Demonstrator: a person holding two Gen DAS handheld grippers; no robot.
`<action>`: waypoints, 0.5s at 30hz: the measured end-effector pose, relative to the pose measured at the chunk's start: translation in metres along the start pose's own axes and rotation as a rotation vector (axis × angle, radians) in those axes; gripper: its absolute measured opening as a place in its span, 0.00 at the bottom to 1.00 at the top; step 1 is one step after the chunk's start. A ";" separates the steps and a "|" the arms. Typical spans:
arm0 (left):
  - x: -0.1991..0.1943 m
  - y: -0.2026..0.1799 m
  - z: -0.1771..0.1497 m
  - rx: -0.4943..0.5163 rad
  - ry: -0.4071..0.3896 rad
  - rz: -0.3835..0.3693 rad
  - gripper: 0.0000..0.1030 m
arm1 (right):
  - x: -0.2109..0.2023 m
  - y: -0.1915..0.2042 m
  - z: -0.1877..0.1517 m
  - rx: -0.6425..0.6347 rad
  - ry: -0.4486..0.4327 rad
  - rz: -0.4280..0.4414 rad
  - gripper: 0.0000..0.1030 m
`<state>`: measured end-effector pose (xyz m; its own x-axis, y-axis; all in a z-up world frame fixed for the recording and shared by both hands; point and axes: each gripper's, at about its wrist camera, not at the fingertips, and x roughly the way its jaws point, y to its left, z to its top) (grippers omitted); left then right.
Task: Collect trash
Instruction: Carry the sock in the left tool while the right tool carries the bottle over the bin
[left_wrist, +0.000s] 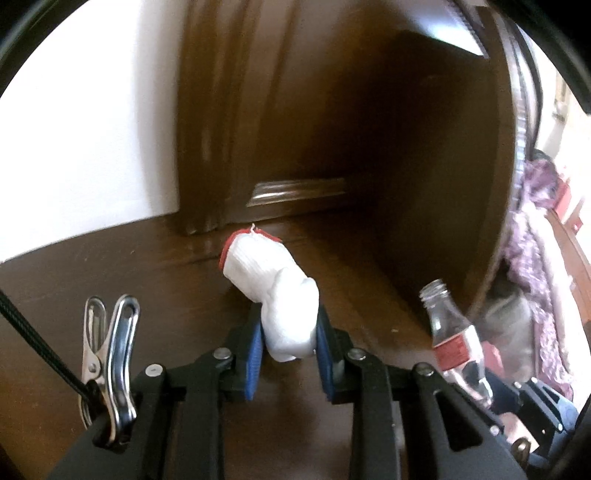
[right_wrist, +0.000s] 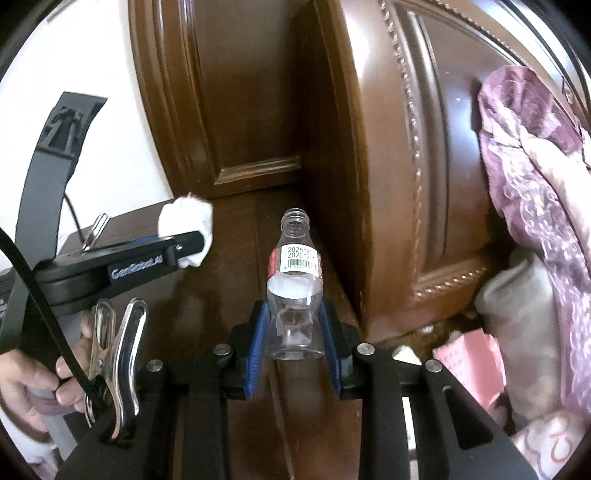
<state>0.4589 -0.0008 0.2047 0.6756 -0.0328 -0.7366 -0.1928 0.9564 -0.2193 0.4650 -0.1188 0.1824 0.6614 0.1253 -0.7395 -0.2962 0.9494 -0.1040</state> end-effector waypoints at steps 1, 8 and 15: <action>-0.003 -0.005 0.000 0.018 -0.004 -0.007 0.25 | -0.004 0.000 -0.002 0.001 -0.003 0.001 0.28; -0.036 -0.024 -0.002 0.077 -0.054 -0.039 0.25 | -0.047 -0.009 -0.021 0.015 -0.034 0.005 0.28; -0.072 -0.037 -0.010 0.093 -0.054 -0.078 0.25 | -0.072 0.004 -0.038 0.011 -0.062 0.018 0.28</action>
<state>0.4101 -0.0368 0.2591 0.7240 -0.0949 -0.6833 -0.0728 0.9745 -0.2125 0.3903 -0.1349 0.2096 0.6975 0.1593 -0.6986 -0.3005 0.9501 -0.0834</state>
